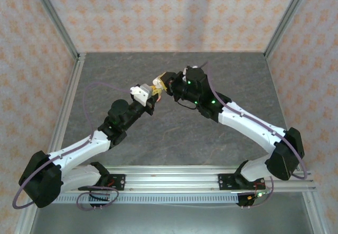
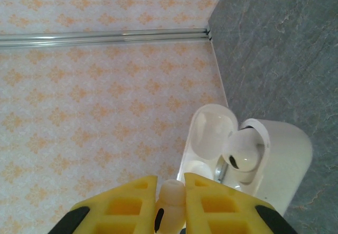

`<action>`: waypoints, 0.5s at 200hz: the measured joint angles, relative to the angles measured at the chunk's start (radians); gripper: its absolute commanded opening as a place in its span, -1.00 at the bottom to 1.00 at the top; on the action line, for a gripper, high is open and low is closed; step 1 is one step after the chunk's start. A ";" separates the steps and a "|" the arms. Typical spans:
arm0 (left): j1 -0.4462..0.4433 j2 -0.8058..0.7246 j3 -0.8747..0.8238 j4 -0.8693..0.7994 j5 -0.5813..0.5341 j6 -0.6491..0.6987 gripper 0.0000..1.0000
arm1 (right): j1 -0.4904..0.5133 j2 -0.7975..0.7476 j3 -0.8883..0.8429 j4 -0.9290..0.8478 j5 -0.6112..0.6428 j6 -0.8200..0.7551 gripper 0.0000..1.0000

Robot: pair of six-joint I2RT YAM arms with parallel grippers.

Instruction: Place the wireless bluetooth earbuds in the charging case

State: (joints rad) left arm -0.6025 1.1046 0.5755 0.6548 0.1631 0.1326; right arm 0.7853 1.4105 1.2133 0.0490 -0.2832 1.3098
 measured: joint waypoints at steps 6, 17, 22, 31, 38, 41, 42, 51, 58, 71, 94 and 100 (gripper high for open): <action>0.000 0.000 0.000 0.002 -0.001 0.000 -1.00 | 0.003 0.004 0.000 0.001 0.003 0.002 -0.67; 0.000 0.000 0.000 0.003 -0.004 0.000 -1.00 | 0.008 0.011 0.000 0.002 0.006 0.003 -0.67; 0.000 0.000 0.000 0.004 -0.006 0.000 -1.00 | 0.011 0.015 0.000 0.003 0.007 0.003 -0.67; 0.000 0.000 0.000 0.001 -0.011 0.000 -1.00 | 0.013 0.022 0.000 0.010 0.012 0.003 -0.67; 0.000 0.002 0.000 0.002 -0.015 0.000 -1.00 | 0.014 0.025 0.000 0.015 0.015 0.004 -0.67; 0.000 0.003 0.000 0.002 -0.015 0.000 -1.00 | 0.014 0.026 0.000 0.016 0.016 0.006 -0.67; 0.000 0.003 0.000 0.002 -0.016 0.000 -1.00 | 0.014 0.026 0.000 0.016 0.017 0.006 -0.67; 0.000 0.004 0.000 0.001 -0.019 0.000 -1.00 | 0.016 0.029 0.000 0.018 0.022 0.006 -0.67; 0.000 0.004 0.000 0.001 -0.021 0.000 -1.00 | 0.018 0.030 0.000 0.019 0.025 0.006 -0.67; 0.000 0.004 0.000 0.001 -0.023 0.000 -1.00 | 0.019 0.031 0.000 0.021 0.030 0.006 -0.67; 0.000 0.005 0.000 0.001 -0.023 0.000 -1.00 | 0.020 0.031 -0.008 0.035 0.036 0.023 -0.67; 0.000 0.005 0.000 0.001 -0.025 0.001 -1.00 | 0.021 0.031 -0.012 0.043 0.037 0.029 -0.67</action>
State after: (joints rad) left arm -0.6022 1.1095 0.5751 0.6556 0.1383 0.1333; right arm 0.8062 1.4410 1.2011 0.0921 -0.2459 1.3384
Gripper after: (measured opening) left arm 0.067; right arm 0.169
